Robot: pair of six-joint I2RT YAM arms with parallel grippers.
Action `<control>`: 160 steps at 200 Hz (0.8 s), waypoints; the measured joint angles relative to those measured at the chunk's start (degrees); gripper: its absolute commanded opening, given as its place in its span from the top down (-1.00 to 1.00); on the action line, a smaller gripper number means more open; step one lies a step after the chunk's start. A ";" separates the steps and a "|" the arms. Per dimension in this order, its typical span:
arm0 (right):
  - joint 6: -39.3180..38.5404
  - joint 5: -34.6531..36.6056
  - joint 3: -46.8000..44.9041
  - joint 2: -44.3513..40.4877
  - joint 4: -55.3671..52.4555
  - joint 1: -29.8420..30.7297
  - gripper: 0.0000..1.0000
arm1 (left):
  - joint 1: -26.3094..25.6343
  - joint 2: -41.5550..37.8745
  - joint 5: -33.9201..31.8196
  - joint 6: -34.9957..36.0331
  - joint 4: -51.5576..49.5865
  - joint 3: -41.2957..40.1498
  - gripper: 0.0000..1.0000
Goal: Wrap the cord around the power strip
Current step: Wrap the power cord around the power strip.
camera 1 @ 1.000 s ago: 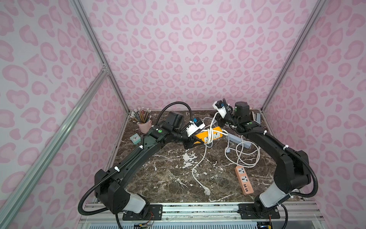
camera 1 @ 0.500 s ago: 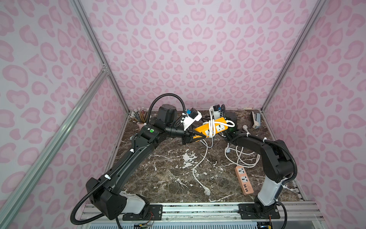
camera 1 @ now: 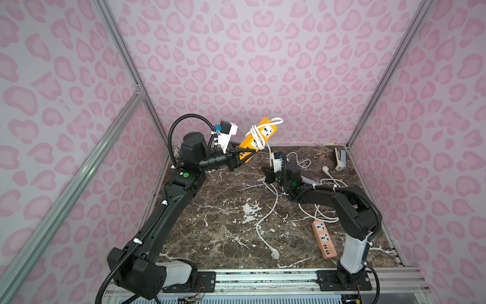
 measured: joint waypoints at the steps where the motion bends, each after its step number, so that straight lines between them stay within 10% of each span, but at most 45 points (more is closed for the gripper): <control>1: -0.09 0.07 -0.09 -0.17 -0.13 0.09 0.99 | 0.11 0.07 -0.17 -0.07 0.02 0.02 0.95; 78: -24.63 7.89 -6.71 -21.90 -21.55 8.28 1.00 | 8.31 11.04 -29.86 4.26 -14.40 9.05 0.95; 160: -45.99 15.58 5.88 -30.47 -35.69 8.17 1.00 | -4.11 21.64 -43.36 23.26 -33.94 11.30 0.95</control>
